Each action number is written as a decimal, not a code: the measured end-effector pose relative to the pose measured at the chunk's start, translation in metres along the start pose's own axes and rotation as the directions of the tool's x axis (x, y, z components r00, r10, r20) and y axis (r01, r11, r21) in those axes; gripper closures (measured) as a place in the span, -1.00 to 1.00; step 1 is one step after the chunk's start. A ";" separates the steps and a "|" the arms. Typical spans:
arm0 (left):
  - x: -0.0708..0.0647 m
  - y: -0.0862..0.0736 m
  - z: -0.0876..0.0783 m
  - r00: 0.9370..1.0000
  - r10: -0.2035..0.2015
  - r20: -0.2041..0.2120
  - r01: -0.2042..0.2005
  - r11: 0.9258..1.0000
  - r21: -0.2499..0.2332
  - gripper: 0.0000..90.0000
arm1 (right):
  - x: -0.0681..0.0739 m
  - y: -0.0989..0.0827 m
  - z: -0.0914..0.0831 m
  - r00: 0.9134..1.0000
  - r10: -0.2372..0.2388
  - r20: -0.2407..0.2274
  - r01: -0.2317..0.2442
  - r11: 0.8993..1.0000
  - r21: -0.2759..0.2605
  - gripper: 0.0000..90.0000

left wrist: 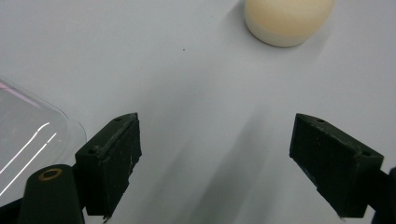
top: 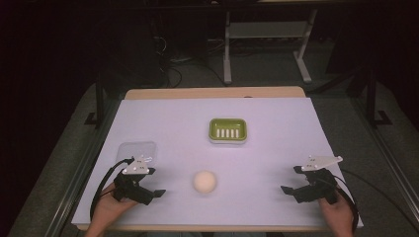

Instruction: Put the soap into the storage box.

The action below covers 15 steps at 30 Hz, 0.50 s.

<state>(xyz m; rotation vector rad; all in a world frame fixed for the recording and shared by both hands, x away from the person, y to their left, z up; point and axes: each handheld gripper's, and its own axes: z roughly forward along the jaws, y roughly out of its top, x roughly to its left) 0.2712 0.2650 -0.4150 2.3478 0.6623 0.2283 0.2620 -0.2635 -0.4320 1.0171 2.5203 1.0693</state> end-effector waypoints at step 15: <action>-0.018 0.013 0.010 0.997 0.056 0.043 -0.058 0.998 0.028 -0.64 | 0.004 0.001 0.001 1.000 0.002 -0.001 -0.002 1.000 -0.002 -0.70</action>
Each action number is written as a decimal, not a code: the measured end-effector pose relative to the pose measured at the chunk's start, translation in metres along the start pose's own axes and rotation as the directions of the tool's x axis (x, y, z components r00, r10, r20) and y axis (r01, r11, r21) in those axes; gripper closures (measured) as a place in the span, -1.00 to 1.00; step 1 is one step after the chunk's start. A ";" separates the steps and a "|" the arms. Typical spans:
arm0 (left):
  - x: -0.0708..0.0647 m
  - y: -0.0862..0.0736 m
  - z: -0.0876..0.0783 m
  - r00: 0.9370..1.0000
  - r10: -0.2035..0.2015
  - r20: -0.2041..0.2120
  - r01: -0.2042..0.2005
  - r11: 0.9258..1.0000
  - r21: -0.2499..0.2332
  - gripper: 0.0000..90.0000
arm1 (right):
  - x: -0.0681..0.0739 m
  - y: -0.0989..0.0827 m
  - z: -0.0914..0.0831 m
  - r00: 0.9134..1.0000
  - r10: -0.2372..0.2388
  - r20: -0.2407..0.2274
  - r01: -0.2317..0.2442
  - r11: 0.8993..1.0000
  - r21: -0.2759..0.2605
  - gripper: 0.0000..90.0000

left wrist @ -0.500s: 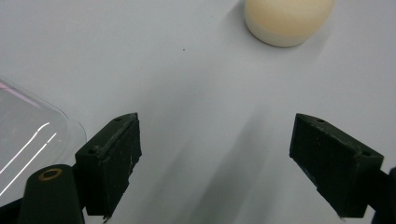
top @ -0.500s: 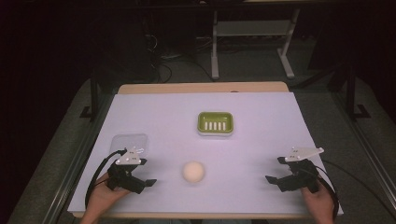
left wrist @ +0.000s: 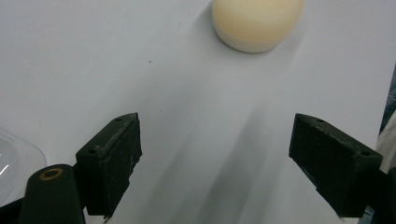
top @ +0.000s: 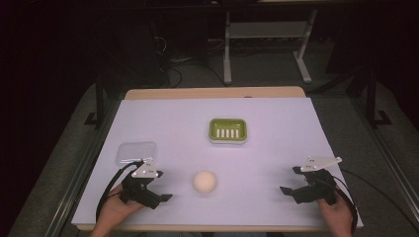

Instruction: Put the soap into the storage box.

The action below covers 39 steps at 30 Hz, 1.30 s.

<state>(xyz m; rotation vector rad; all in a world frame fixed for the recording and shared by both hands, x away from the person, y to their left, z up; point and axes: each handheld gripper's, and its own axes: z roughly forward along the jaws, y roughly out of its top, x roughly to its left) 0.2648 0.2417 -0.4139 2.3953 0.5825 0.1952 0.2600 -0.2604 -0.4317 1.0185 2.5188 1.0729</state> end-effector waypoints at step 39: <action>-0.018 0.072 0.037 0.986 0.140 0.086 -0.148 0.984 0.096 -0.64 | 0.003 0.001 0.001 1.000 -0.017 -0.011 0.017 1.000 -0.010 -0.70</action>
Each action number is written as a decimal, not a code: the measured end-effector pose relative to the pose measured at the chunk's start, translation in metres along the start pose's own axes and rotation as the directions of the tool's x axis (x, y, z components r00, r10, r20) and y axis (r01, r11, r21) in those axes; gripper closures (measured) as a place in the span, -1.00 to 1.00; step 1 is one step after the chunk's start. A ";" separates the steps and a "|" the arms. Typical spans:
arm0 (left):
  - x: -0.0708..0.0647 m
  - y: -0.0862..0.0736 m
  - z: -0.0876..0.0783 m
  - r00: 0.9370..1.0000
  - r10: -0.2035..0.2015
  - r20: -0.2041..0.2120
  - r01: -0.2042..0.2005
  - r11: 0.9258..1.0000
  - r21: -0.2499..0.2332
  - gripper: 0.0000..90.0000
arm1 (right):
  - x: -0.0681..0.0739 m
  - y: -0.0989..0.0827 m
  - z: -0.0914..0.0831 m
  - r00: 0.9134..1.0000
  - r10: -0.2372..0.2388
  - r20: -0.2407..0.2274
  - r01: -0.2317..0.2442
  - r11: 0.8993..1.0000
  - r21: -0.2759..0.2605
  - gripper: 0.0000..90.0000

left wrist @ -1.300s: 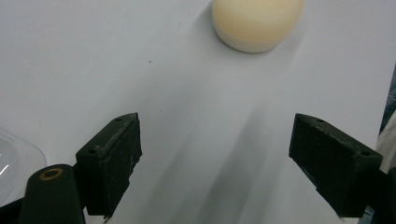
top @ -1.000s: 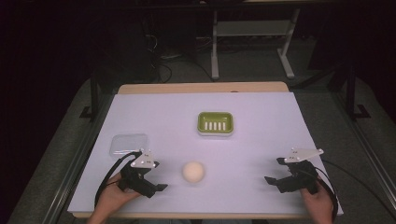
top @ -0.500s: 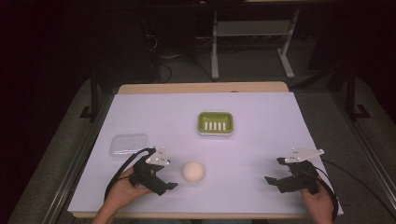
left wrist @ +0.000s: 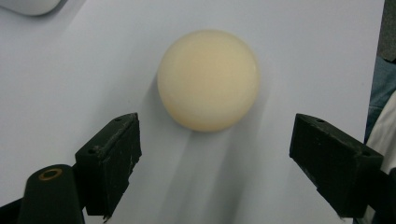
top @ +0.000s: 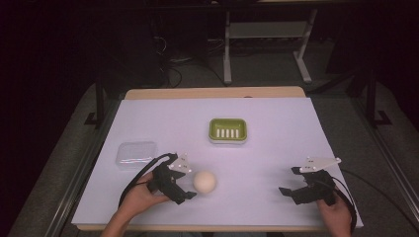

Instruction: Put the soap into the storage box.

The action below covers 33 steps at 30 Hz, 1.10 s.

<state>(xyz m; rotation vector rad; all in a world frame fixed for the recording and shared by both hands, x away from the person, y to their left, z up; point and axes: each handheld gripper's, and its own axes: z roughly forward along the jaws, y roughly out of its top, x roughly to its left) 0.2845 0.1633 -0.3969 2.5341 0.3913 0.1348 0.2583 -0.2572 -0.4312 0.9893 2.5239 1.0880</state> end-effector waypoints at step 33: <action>0.006 0.034 0.049 0.999 0.004 0.046 -0.011 0.990 0.141 -0.60 | 0.003 0.004 0.002 1.000 -0.015 -0.016 0.015 1.000 0.001 -0.70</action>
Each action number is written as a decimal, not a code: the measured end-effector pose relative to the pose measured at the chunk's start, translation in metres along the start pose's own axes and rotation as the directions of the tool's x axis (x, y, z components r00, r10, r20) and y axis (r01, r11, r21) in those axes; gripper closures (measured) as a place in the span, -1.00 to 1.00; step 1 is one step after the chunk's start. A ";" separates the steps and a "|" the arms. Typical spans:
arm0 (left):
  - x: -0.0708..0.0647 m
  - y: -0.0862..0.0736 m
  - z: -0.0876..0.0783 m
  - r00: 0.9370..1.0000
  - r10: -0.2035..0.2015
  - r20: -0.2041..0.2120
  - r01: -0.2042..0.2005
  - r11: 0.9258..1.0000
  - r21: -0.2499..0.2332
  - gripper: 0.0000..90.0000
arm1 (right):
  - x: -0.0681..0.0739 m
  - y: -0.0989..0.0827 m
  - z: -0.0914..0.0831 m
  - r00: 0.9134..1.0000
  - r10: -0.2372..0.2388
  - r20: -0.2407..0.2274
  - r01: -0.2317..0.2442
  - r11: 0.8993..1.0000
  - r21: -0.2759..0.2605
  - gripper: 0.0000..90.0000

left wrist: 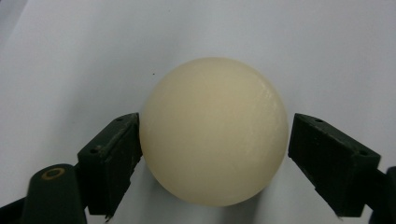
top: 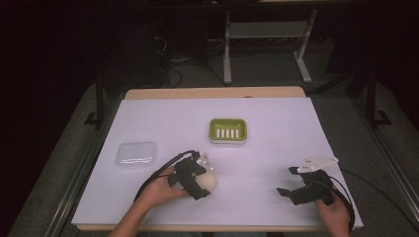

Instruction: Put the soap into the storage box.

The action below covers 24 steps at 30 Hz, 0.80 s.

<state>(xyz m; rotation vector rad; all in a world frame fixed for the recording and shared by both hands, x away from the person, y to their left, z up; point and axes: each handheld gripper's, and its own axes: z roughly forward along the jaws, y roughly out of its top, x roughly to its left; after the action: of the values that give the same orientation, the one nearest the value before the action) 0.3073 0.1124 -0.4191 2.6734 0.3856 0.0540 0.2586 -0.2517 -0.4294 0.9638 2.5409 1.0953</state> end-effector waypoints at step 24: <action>-0.002 0.003 0.004 0.999 0.027 -0.034 -0.026 0.999 0.029 -0.46 | 0.000 0.001 -0.002 1.000 -0.001 0.000 0.001 1.000 -0.011 -0.70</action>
<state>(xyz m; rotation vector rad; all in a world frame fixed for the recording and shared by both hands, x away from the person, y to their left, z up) 0.3062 0.1073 -0.4210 2.7090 0.3638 0.1034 0.2587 -0.2523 -0.4276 0.9597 2.5323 1.1078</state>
